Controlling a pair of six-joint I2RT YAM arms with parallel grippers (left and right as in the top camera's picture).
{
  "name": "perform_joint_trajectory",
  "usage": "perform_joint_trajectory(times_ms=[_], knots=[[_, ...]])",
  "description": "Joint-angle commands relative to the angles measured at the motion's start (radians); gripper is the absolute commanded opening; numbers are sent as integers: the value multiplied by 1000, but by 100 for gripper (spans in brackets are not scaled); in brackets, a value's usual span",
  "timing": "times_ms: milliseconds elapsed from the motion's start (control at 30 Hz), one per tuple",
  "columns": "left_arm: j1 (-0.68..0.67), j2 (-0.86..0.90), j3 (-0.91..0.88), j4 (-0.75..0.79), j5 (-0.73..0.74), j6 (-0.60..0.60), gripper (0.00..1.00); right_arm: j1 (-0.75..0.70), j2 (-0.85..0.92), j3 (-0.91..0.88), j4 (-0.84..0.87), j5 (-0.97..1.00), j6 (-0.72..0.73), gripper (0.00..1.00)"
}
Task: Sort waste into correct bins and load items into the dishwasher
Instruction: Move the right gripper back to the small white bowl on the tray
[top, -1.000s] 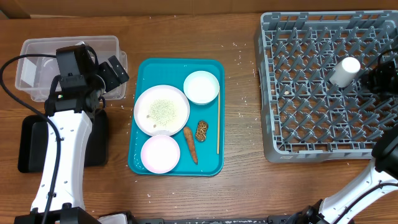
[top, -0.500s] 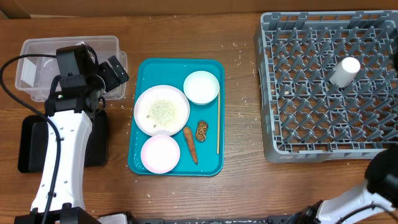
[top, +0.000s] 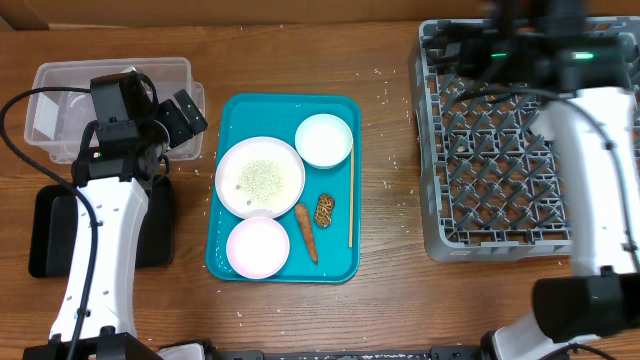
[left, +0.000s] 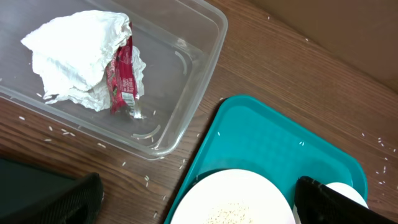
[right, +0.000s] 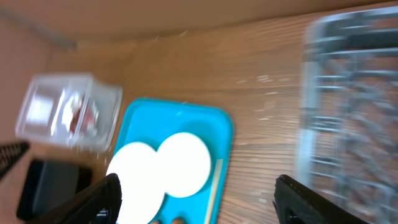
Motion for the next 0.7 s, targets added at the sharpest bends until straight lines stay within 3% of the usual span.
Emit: perform_joint_trajectory(times_ms=[0,133,267,500,667], knots=[[-3,3,19,0,10,-7,100,159,79,10,29,165,55,81],[-3,3,19,0,10,-7,100,283,175,10,88,242,134,79],[-3,3,19,0,10,-7,100,403,320,10,189,313,187,68],[-3,3,19,0,10,-7,100,507,472,10,279,416,365,54],[-3,3,19,0,10,-7,100,555,547,10,300,517,485,53]])
